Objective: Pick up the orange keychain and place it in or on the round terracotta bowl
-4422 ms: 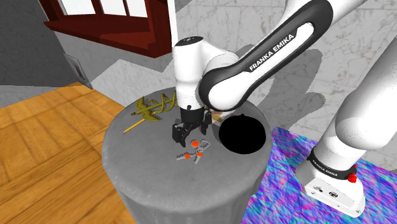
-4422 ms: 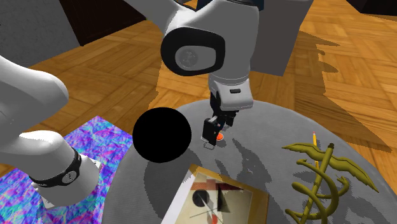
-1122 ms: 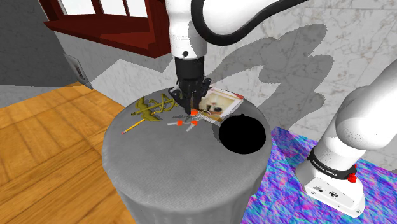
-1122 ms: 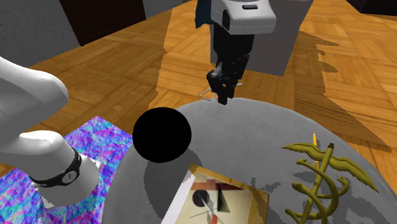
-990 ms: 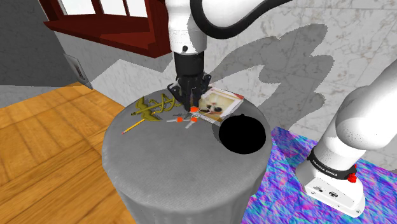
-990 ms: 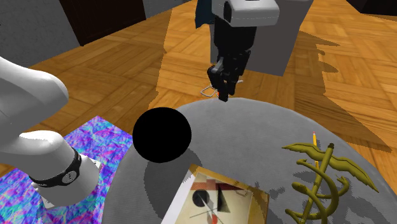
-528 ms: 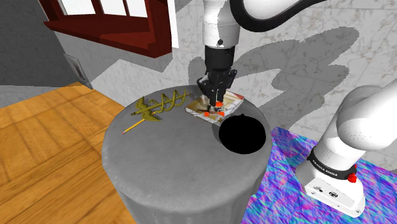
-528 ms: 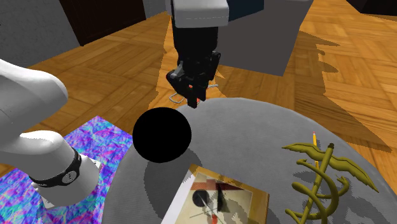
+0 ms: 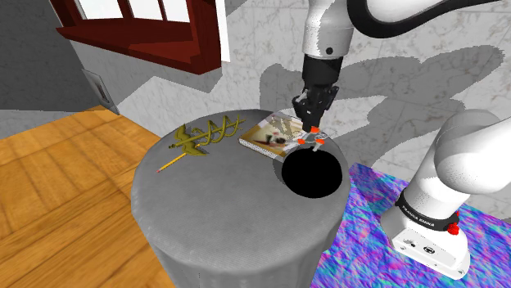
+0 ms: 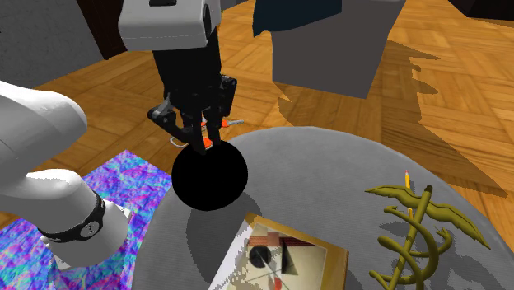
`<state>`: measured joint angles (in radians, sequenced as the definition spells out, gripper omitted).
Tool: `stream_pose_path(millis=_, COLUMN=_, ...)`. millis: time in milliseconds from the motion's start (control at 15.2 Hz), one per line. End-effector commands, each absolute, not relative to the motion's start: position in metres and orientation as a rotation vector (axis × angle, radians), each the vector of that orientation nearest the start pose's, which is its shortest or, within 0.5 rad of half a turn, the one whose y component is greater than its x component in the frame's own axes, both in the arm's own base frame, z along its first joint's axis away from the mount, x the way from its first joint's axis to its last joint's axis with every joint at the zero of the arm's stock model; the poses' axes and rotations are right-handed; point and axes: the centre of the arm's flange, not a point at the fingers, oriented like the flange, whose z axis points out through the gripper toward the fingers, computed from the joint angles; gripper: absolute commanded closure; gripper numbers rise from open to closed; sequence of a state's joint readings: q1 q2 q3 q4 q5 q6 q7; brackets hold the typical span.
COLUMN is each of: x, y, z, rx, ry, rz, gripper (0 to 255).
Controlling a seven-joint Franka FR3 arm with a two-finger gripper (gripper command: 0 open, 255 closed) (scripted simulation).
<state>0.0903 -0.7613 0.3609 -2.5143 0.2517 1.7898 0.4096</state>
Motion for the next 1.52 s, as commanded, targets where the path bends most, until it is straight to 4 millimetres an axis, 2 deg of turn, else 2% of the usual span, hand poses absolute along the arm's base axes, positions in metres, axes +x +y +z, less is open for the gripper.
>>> stream_pose_path(millis=0, x=0.287, y=0.176, z=0.498, rx=-3.133, ry=0.165, rz=-0.015, gripper=255)
stream_pose_path(millis=792, x=0.287, y=0.176, z=0.436, rx=-3.133, ry=0.165, rz=-0.015, gripper=255)
stream_pose_path(millis=1254, x=0.287, y=0.176, z=0.436, rx=-3.133, ry=0.166, rz=-0.015, gripper=255)
stream_pose_path(millis=1320, x=0.287, y=0.176, z=0.436, rx=-3.133, ry=0.166, rz=-0.015, gripper=0)
stream_pose_path(millis=1452, x=0.287, y=0.176, z=0.436, rx=-3.133, ry=0.166, rz=-0.015, gripper=0)
